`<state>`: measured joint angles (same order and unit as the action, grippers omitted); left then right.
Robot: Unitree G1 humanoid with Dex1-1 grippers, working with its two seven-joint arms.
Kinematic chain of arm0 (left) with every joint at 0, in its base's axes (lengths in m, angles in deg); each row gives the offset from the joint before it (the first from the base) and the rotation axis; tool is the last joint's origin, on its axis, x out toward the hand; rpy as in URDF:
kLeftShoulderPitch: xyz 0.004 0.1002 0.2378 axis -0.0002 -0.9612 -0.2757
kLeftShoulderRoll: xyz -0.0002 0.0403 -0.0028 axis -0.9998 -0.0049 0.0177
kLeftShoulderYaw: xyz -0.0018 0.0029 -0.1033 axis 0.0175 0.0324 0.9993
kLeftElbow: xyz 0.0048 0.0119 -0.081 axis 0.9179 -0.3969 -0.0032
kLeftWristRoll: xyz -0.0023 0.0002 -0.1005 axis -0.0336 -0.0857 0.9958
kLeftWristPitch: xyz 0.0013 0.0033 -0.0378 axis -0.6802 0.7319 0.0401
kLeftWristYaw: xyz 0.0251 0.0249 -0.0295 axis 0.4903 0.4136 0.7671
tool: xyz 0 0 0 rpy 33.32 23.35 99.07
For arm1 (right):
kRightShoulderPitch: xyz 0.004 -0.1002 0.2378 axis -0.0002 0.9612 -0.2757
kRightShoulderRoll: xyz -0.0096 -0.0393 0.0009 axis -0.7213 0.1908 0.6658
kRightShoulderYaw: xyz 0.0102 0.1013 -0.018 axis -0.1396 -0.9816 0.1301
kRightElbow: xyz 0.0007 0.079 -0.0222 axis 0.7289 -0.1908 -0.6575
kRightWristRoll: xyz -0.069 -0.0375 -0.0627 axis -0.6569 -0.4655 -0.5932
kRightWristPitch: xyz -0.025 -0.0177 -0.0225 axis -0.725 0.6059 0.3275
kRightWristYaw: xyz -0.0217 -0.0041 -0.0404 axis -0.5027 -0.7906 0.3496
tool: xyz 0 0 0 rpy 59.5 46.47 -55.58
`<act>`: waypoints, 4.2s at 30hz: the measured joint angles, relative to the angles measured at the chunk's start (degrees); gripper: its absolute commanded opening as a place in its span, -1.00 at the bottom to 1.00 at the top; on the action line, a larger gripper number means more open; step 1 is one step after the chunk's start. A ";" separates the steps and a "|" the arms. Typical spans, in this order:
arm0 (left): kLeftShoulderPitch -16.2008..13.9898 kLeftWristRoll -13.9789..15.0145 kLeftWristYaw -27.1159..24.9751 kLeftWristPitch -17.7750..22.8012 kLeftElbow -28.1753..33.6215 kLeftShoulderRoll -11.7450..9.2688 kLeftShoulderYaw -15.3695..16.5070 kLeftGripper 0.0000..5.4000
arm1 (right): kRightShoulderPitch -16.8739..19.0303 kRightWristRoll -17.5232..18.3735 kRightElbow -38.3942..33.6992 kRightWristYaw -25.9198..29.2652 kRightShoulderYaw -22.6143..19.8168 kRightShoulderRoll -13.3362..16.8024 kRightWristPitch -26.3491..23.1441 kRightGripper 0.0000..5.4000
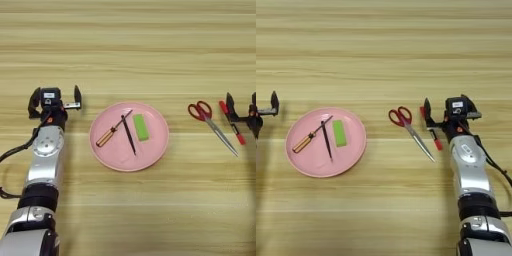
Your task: Move the objects on the table
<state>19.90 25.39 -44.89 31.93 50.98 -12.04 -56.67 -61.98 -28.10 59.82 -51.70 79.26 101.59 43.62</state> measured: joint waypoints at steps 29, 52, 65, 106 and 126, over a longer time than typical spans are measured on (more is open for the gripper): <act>0.00 0.00 0.30 -0.68 -0.56 -0.03 0.85 0.99 | 5.21 -0.88 -4.49 5.01 2.71 2.06 -4.26 1.00; 0.00 0.00 0.33 -0.67 -0.56 -0.03 0.96 0.99 | 5.06 -1.16 -2.31 6.11 3.13 3.03 -9.11 1.00; -0.01 0.00 0.36 -0.61 -0.22 0.00 0.99 0.99 | 4.70 5.99 -4.98 9.87 0.62 3.18 -20.33 1.00; -0.25 0.00 0.46 0.37 1.59 0.35 0.84 1.00 | 3.23 6.97 -8.35 12.26 2.40 4.76 -32.12 0.94; -0.35 0.00 0.48 0.71 2.11 0.36 0.86 1.00 | 4.56 6.97 -9.85 13.08 3.99 5.40 -31.54 0.23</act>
<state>19.55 25.39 -44.42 32.65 53.09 -11.68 -55.81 -57.42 -21.13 49.96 -38.62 83.25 106.98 12.08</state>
